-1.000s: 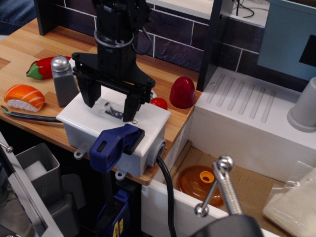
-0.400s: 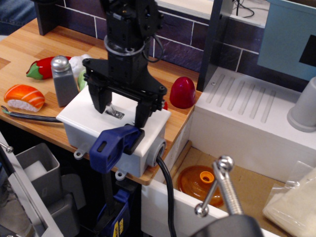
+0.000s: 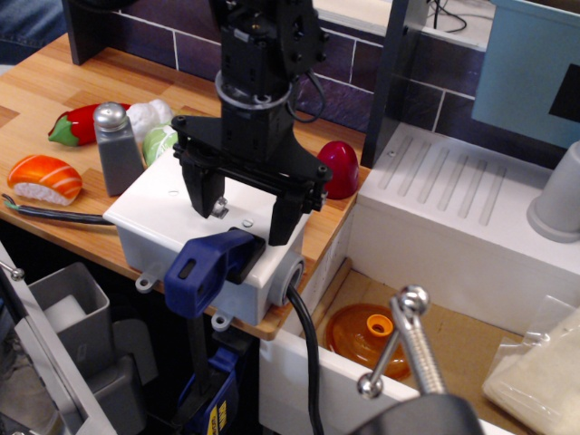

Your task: Move light switch to the right

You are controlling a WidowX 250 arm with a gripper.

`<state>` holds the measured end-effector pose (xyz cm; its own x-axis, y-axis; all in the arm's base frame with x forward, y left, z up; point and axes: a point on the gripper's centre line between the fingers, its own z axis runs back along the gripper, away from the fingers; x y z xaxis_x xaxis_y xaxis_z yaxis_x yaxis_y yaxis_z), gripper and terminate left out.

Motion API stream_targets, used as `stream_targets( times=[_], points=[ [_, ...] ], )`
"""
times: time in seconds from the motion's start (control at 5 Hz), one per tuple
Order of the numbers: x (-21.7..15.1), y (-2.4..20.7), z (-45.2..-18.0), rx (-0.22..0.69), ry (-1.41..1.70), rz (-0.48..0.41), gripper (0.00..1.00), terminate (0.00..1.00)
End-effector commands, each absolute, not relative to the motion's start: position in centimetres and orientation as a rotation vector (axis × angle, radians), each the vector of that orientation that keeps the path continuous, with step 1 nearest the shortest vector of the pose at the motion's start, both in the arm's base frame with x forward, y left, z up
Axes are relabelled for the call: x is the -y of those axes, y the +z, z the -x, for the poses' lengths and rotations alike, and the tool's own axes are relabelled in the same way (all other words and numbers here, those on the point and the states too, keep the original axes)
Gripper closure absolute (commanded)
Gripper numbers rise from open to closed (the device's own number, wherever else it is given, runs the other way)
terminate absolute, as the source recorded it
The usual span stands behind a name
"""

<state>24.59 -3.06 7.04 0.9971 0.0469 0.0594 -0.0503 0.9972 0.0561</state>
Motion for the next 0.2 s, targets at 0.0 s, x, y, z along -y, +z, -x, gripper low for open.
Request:
stream_targets(
  times=[0.0],
  points=[
    [4.19,8.71,-25.21,0.063,0.019,-0.098,0.0,1.0]
  ],
)
